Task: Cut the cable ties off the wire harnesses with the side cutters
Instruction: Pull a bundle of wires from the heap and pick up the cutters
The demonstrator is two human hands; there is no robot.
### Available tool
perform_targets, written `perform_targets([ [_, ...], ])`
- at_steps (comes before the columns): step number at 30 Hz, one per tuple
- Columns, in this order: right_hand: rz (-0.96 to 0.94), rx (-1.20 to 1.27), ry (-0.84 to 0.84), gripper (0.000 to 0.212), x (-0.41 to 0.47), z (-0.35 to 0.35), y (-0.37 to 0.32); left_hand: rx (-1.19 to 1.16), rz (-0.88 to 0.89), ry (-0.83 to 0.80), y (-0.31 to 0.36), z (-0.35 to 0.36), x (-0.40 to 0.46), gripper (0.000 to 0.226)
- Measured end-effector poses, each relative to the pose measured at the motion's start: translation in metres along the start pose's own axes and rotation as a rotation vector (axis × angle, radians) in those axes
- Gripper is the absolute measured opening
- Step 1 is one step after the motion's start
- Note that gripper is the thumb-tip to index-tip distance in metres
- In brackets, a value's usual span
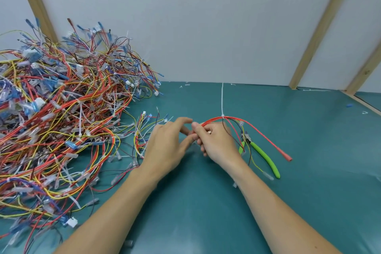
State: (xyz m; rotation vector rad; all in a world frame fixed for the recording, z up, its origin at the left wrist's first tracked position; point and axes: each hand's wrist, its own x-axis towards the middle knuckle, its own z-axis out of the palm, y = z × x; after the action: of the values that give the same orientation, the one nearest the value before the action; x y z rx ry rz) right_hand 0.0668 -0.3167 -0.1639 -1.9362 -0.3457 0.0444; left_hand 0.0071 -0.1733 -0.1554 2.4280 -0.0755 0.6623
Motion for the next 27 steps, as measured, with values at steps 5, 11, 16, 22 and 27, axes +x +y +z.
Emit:
perform_targets([
  [5, 0.115, 0.107, -0.161, 0.040, 0.000, -0.001, 0.000, -0.203, -0.174, -0.130, -0.012, 0.002, 0.001, 0.010],
  [11, 0.256, 0.477, -0.025, 0.029, 0.006, -0.012, -0.003, -0.035, -0.289, -0.107, -0.018, 0.007, 0.002, 0.007],
  [16, 0.219, 0.689, 0.063, 0.022, 0.009, -0.016, -0.002, 0.052, -0.295, -0.136, -0.017, 0.005, 0.000, 0.009],
  [22, 0.147, 0.449, 0.179, 0.026, 0.010, -0.014, 0.003, 0.054, -0.167, -0.181, -0.011, 0.004, -0.003, 0.005],
  [27, -0.032, 0.124, 0.006, 0.028, 0.005, -0.006, -0.001, -0.081, -0.110, -0.066, -0.006, 0.004, -0.002, 0.021],
])
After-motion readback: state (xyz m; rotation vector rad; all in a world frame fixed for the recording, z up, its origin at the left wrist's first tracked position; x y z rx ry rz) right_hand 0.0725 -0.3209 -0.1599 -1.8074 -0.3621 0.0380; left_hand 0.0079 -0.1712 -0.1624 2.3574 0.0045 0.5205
